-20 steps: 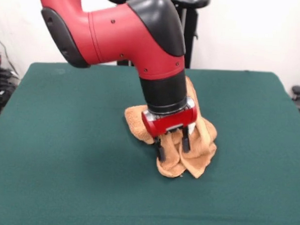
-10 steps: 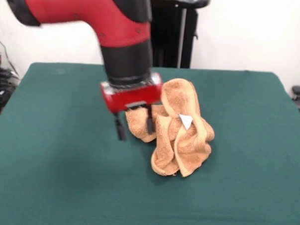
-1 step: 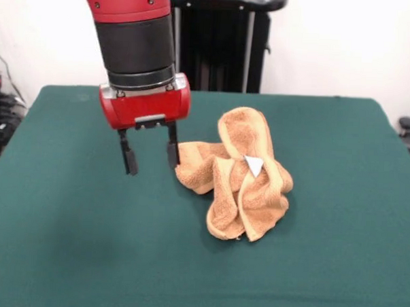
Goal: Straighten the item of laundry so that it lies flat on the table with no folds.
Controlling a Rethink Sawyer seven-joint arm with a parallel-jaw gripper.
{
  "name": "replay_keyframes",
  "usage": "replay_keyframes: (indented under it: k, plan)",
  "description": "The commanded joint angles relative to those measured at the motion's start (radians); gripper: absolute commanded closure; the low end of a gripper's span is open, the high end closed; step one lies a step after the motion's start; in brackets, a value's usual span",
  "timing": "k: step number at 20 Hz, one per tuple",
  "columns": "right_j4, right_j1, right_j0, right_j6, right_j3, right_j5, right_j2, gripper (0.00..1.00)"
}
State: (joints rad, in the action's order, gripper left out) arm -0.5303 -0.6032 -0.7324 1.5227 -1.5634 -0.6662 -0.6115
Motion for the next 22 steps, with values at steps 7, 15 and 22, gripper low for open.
replay_keyframes:
  k: [7,15,22]
  plan:
    - [-0.026,0.076,0.101,-0.081,-0.025,-0.047,-0.031,0.00]
    - [-0.018,0.067,0.088,-0.089,-0.034,-0.012,-0.053,0.00]
    - [-0.024,0.090,0.086,-0.091,-0.024,0.013,-0.063,0.00]
